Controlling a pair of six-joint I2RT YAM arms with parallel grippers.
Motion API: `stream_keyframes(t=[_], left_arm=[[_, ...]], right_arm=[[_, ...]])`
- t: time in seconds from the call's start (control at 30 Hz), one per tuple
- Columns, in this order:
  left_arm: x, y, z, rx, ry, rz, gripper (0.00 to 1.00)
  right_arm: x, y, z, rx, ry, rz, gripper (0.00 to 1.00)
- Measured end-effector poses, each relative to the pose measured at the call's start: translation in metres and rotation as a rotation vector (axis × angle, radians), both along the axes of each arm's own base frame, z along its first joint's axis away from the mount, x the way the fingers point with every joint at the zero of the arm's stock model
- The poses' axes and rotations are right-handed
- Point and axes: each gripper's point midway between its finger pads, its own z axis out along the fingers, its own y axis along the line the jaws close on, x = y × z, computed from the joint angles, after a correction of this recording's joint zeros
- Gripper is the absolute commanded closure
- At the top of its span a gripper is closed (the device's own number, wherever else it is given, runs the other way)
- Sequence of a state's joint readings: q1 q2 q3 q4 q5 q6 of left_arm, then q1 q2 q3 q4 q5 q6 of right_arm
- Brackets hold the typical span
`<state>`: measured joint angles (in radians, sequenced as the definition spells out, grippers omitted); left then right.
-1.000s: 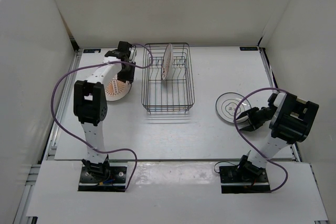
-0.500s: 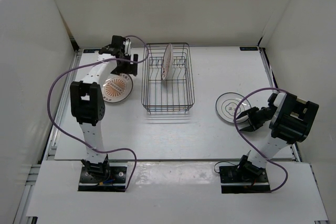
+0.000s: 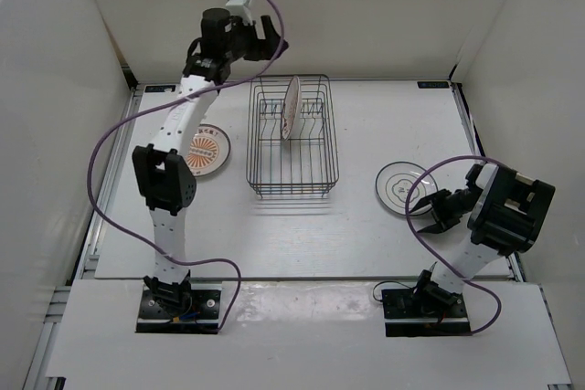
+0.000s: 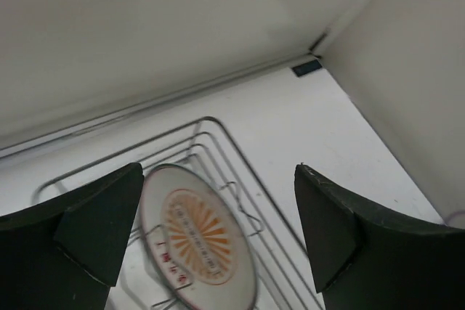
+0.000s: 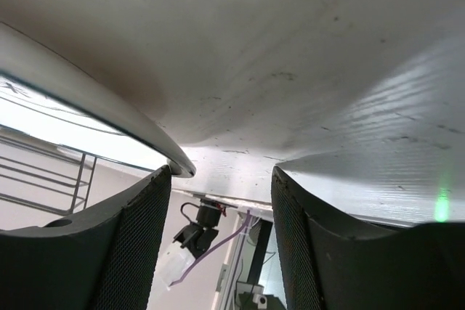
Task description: Unload the plates from the dish rack
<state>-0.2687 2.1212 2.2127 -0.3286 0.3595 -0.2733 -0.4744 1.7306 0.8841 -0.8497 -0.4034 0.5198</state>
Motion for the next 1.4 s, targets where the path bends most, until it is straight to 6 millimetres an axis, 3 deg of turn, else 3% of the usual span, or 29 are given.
stream_keyframes(t=[0.1, 0.23, 0.37, 0.43, 0.6, 0.8, 0.9, 1.07, 1.17, 1.3, 1.4], left_arm=[[-0.013, -0.040, -0.001, -0.043, 0.009, -0.094, 0.09], [-0.030, -0.083, -0.039, -0.045, 0.093, -0.201, 0.09], [-0.044, -0.105, -0.085, -0.001, 0.201, -0.263, 0.11], [-0.049, -0.111, -0.096, 0.017, 0.213, -0.290, 0.13], [-0.068, -0.114, -0.108, 0.052, 0.251, -0.343, 0.27], [-0.078, -0.114, -0.114, 0.062, 0.286, -0.371, 0.28], [-0.078, -0.114, -0.110, 0.057, 0.285, -0.369, 0.24], [-0.061, -0.107, -0.091, 0.025, 0.234, -0.315, 0.19], [-0.046, -0.093, -0.088, 0.014, 0.218, -0.253, 0.19], [-0.036, -0.076, -0.095, 0.027, 0.230, -0.206, 0.19], [-0.039, -0.064, -0.113, 0.053, 0.287, -0.187, 0.22]], right_arm=[[-0.001, -0.002, 0.001, -0.014, -0.003, 0.005, 0.39], [-0.001, -0.003, 0.004, -0.023, -0.010, 0.010, 0.38], [-0.001, -0.004, 0.005, -0.033, -0.018, 0.015, 0.38], [-0.002, -0.004, 0.005, -0.037, -0.019, 0.018, 0.38], [-0.002, -0.005, 0.005, -0.039, -0.022, 0.026, 0.38], [-0.002, -0.005, 0.005, -0.041, -0.024, 0.032, 0.38], [-0.002, -0.005, 0.005, -0.042, -0.025, 0.032, 0.38], [-0.002, -0.005, 0.005, -0.041, -0.025, 0.032, 0.38], [-0.002, -0.005, 0.004, -0.040, -0.024, 0.032, 0.38], [-0.003, -0.004, 0.001, -0.023, -0.009, 0.031, 0.38], [0.000, -0.005, 0.001, -0.021, -0.010, 0.032, 0.38]])
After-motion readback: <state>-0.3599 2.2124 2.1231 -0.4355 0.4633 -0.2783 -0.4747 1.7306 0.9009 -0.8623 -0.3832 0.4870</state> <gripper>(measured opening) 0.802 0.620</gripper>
